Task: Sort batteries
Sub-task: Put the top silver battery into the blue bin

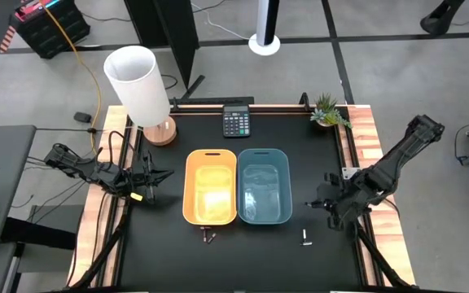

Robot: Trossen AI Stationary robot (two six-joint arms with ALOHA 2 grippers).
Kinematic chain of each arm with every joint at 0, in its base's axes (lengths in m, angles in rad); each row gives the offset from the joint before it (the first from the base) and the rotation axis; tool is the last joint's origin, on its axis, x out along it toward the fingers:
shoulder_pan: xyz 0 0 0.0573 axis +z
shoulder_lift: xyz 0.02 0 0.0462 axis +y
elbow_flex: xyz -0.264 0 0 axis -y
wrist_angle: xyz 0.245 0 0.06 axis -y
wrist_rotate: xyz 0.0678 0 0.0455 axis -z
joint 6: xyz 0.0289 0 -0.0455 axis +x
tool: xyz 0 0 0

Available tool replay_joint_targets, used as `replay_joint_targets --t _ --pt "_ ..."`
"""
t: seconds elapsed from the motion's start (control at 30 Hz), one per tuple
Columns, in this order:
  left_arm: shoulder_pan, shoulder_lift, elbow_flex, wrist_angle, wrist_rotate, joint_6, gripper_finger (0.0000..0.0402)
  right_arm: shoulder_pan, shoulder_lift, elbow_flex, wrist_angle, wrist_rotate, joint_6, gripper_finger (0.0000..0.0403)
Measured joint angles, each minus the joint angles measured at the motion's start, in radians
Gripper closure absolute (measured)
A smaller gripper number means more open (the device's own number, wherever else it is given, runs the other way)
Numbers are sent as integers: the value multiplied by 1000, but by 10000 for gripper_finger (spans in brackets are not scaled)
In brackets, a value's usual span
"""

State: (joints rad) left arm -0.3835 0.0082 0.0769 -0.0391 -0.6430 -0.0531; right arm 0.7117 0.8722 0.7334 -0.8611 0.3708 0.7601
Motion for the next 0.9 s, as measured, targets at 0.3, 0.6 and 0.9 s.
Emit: replay_joint_targets --t 0.3,0.6,0.9 --pt "0 0 0 0 0 -4 401 -144 -34 0 218 46 -288 398" --pt "0 0 0 3 0 -11 401 -320 -6 1 418 42 -556 397" --pt "0 0 0 5 0 -17 401 -334 -16 0 421 9 -527 375"
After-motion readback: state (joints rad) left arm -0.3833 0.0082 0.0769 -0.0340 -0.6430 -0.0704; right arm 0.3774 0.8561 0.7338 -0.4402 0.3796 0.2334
